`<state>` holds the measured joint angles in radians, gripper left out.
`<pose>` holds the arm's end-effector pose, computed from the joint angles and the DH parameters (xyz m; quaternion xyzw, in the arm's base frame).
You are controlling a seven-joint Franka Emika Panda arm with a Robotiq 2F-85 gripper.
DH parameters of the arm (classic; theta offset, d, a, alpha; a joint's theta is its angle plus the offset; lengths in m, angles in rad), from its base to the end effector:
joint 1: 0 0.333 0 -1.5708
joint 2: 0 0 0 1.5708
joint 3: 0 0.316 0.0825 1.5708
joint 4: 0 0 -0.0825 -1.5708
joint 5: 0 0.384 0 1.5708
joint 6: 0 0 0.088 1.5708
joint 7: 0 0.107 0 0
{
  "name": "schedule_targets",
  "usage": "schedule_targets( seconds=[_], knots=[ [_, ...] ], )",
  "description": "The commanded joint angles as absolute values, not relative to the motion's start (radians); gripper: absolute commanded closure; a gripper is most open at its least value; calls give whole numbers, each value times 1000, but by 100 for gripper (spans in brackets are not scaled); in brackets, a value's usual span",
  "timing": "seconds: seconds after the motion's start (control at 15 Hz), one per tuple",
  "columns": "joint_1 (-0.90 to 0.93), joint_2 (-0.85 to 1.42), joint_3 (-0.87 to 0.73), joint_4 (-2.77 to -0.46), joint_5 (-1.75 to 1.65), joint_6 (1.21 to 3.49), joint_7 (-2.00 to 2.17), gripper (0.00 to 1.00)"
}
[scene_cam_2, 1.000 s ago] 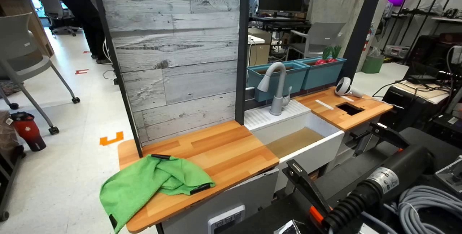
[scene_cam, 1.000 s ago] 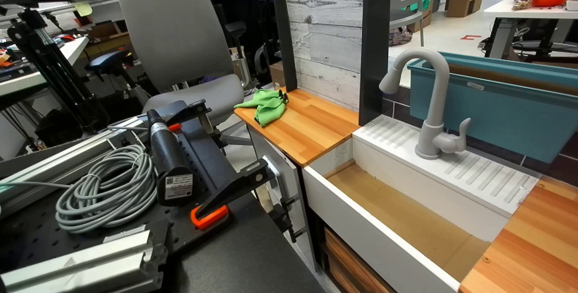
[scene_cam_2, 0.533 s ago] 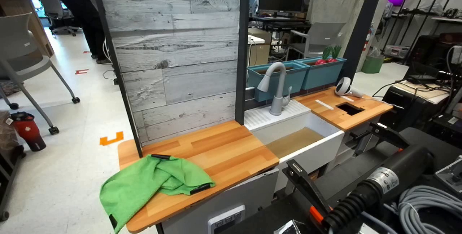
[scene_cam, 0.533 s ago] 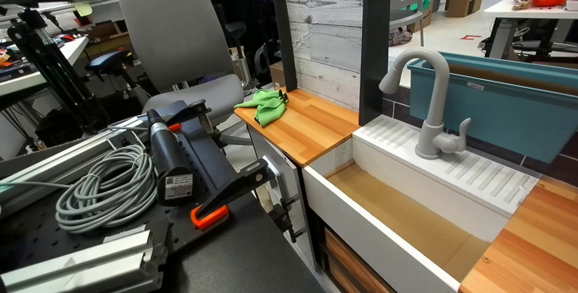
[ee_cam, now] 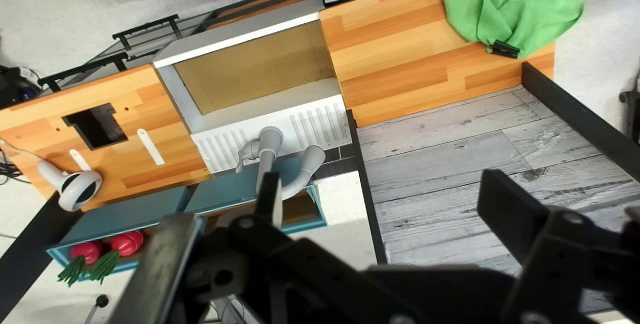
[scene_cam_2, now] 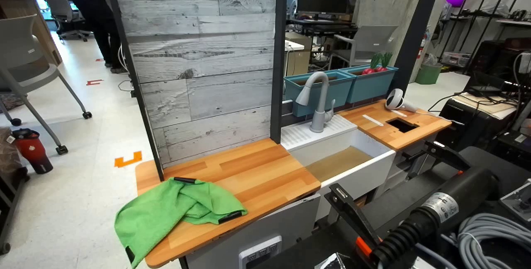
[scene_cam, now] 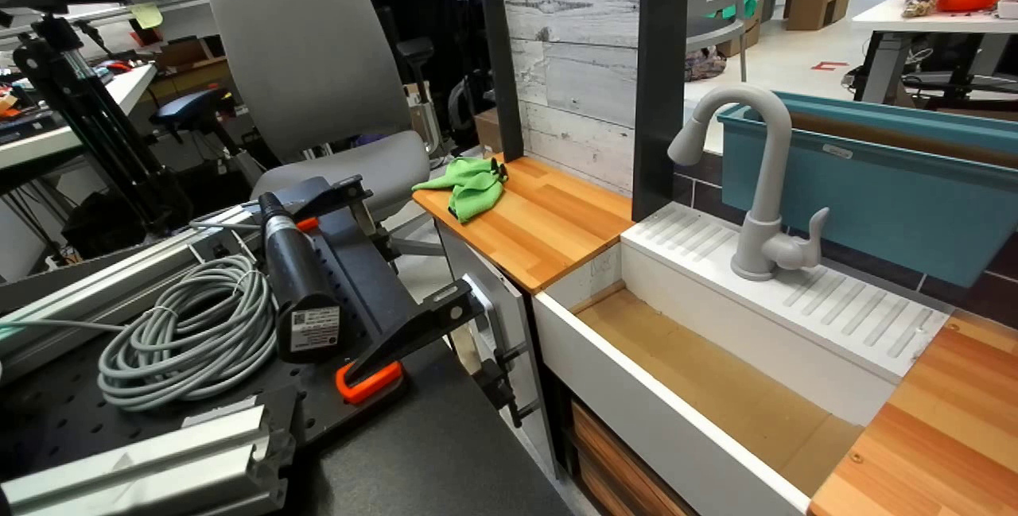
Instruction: Move the green cloth to the right
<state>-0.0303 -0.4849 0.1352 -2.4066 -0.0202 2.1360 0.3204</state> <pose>0.4215 0.0480 0.5088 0.9879 -0.1067 0.1109 0.0181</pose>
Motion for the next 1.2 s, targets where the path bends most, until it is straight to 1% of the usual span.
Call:
schedule_targets(
  seconds=[0.0, 0.87, 1.13],
  knots=[
    [-24, -484, 129, -2405, -24, 2134, 323, 0],
    [-24, -484, 129, -2405, -24, 2134, 323, 0],
    [-15, -418, 149, -2413, -6, 2204, 366, 0]
  ],
)
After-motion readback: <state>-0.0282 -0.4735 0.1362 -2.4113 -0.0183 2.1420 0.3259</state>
